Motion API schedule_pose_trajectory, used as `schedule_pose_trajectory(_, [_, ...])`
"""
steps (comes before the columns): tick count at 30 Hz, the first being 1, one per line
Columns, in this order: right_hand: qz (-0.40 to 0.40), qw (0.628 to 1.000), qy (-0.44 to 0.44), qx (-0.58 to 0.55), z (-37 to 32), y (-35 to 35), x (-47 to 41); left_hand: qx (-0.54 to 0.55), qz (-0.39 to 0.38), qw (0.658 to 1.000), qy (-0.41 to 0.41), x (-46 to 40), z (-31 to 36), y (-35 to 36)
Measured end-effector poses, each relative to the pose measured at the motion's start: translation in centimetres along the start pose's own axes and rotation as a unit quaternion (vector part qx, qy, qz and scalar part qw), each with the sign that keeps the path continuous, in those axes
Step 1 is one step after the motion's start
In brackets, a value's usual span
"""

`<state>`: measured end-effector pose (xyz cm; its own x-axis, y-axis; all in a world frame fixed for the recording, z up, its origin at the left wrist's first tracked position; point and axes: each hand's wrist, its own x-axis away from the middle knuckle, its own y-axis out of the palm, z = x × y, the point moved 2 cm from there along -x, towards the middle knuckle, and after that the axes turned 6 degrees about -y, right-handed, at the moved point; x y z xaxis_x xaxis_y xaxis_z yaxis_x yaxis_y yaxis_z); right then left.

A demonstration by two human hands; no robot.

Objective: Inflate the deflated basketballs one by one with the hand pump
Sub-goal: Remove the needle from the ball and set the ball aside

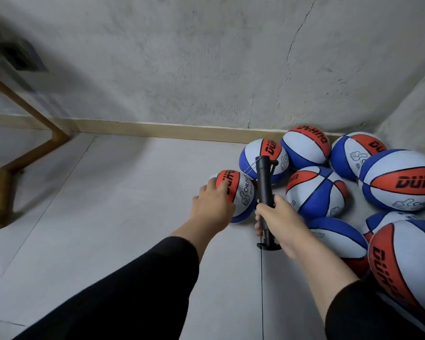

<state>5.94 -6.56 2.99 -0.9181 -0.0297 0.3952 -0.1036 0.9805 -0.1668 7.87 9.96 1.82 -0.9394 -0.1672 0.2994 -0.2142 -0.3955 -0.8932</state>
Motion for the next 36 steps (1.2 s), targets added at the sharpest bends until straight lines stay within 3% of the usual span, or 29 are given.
schedule_pose_trajectory(4, [0.002, 1.000, 0.006, -0.026, 1.2, -0.7, -1.4, -0.123, -0.053, 0.987, 0.091, -3.3, 0.5, 1.1])
schedule_pose_trajectory(7, [0.012, 1.000, 0.015, -0.017, 2.4, -1.5, -2.7, -0.167, -0.067, 0.979, 0.092, -4.6, -0.1, 2.1])
schedule_pose_trajectory(12, [0.059, 0.997, 0.046, -0.010, 4.2, -1.7, -4.5, -0.097, 0.062, 0.991, -0.063, -5.5, -2.6, 1.2])
schedule_pose_trajectory(17, [0.048, 0.995, 0.075, -0.045, 5.7, 0.9, -6.3, 0.029, -0.024, 0.999, 0.033, -6.1, -5.9, 2.5])
schedule_pose_trajectory(23, [0.039, 0.991, 0.120, -0.045, 6.8, 3.6, -7.8, 0.117, 0.025, 0.991, -0.067, -6.1, -9.6, 2.2])
schedule_pose_trajectory(25, [0.027, 0.991, 0.120, -0.050, 6.8, 4.8, -8.1, 0.152, 0.034, 0.987, -0.047, -5.8, -10.4, 2.2])
schedule_pose_trajectory(28, [0.005, 0.989, 0.139, -0.057, 6.6, 6.4, -8.4, 0.136, 0.012, 0.991, 0.011, -5.4, -11.0, 2.3])
schedule_pose_trajectory(36, [-0.040, 0.974, 0.200, -0.104, 7.1, 8.9, -8.5, 0.117, -0.024, 0.993, -0.015, -5.2, -11.3, 3.0])
